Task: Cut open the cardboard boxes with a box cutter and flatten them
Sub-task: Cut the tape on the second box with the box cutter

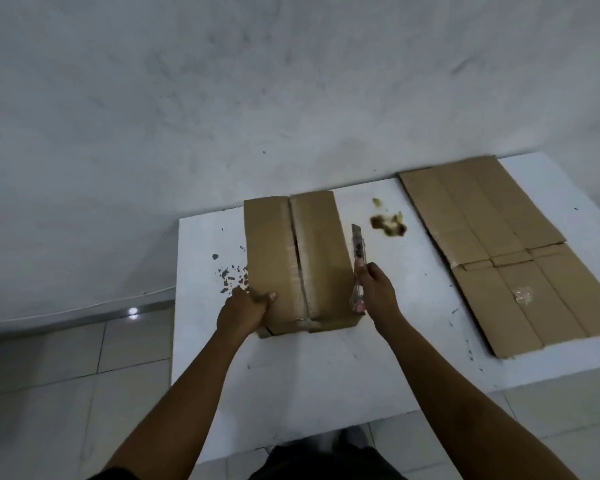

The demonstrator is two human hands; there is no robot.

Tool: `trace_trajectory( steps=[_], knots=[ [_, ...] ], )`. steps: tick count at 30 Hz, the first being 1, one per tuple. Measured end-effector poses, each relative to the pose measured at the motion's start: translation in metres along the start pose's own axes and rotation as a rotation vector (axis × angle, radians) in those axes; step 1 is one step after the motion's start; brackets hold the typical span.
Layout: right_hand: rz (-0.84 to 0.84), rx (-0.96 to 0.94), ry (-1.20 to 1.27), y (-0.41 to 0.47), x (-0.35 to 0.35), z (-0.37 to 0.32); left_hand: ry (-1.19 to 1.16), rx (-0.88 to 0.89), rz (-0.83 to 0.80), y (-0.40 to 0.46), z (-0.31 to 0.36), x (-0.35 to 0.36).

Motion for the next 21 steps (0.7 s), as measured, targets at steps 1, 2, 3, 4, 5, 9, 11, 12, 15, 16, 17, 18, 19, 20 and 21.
trace_trajectory(
  steps=[1,2,3,4,5,9,11,12,15,16,17,18,19,20,21],
  knots=[
    [0.046,-0.013,-0.017,0.001,-0.003,0.006,-0.015,-0.008,0.001,-0.009,0.005,0.006],
    [0.098,-0.017,-0.039,-0.001,-0.005,0.010,-0.045,-0.026,0.003,-0.016,0.009,0.012],
    [0.142,-0.012,-0.065,-0.002,-0.007,0.019,-0.089,-0.070,0.004,-0.025,0.015,0.017],
    [0.177,0.014,-0.073,-0.004,-0.010,0.023,-0.145,-0.118,-0.003,-0.030,0.019,0.025],
    [0.195,0.042,-0.054,-0.007,-0.011,0.030,-0.187,-0.159,-0.015,-0.033,0.023,0.032],
    [0.155,0.147,0.064,-0.018,-0.018,0.053,-0.200,-0.195,0.032,-0.050,0.037,0.056],
    [0.027,0.165,0.092,-0.021,-0.021,0.057,0.025,-0.137,0.089,-0.064,0.047,0.062],
    [-0.021,0.161,0.114,-0.020,-0.023,0.057,0.213,-0.082,0.163,-0.068,0.053,0.062],
    [-0.079,0.143,0.167,-0.013,-0.030,0.055,0.561,0.346,0.363,-0.078,0.082,0.052],
    [-0.101,0.154,0.187,-0.010,-0.031,0.053,0.564,0.529,0.314,-0.074,0.088,0.053],
    [-0.126,0.151,0.205,-0.007,-0.033,0.052,0.560,0.669,0.203,-0.069,0.095,0.053],
    [-0.153,0.152,0.211,-0.004,-0.033,0.050,0.572,0.756,0.090,-0.063,0.100,0.056],
    [-0.173,0.155,0.219,-0.001,-0.034,0.049,0.594,0.794,0.004,-0.058,0.104,0.059],
    [-0.186,0.163,0.234,0.003,-0.034,0.049,0.605,0.825,-0.027,-0.052,0.108,0.061],
    [-0.195,0.170,0.246,0.006,-0.036,0.049,0.612,0.849,-0.022,-0.048,0.113,0.062]
  ],
)
Point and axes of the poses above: each hand's wrist, its own y-axis towards the middle knuckle, its own x-axis out of the palm, z = x × y, the point moved 2 cm from there along y, towards the middle knuckle, and after that the axes turned 7 degrees about z, right-handed, at the moved point
